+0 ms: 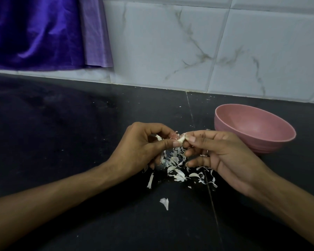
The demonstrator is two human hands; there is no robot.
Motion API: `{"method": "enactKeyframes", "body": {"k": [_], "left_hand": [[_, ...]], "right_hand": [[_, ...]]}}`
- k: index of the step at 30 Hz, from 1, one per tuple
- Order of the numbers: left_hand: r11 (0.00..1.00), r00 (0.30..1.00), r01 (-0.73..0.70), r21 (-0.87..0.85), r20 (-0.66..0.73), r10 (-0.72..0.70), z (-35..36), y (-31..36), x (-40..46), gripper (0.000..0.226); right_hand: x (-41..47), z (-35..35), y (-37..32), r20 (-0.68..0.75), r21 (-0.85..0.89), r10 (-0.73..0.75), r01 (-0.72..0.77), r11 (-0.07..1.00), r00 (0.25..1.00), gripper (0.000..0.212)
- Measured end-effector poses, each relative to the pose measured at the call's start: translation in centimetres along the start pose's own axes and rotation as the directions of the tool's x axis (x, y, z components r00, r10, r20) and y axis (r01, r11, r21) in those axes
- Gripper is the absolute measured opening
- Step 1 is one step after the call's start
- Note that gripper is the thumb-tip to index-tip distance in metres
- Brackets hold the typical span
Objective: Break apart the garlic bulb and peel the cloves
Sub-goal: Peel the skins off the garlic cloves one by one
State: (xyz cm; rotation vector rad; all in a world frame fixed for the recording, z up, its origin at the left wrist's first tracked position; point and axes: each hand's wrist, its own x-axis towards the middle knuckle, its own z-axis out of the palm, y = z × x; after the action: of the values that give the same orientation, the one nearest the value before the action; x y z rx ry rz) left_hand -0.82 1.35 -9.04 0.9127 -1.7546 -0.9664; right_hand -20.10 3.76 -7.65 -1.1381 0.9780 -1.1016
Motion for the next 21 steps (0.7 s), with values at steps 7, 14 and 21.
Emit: {"method": "enactKeyframes", "body": {"k": [7, 14, 21], "left_hand": [[0.991, 0.994, -0.101, 0.091, -0.027, 0.104, -0.09, -0.17, -0.08, 0.018], [0.962, 0.978, -0.201, 0.187, -0.020, 0.208, -0.09, -0.10, -0.24, 0.015], [0.888, 0.943, -0.284, 0.361, -0.065, 0.328, -0.33, -0.20, -0.18, 0.007]], "right_hand": [[-0.14, 0.17, -0.17, -0.003, -0.064, -0.037, 0.037, 0.997, 0.999, 0.031], [-0.49, 0.32, -0.08, -0.040, -0.172, -0.124, 0.115, 0.978, 0.991, 0.029], [-0.58, 0.65, -0.20, -0.045, -0.182, -0.086, 0.077, 0.980, 0.995, 0.030]]}}
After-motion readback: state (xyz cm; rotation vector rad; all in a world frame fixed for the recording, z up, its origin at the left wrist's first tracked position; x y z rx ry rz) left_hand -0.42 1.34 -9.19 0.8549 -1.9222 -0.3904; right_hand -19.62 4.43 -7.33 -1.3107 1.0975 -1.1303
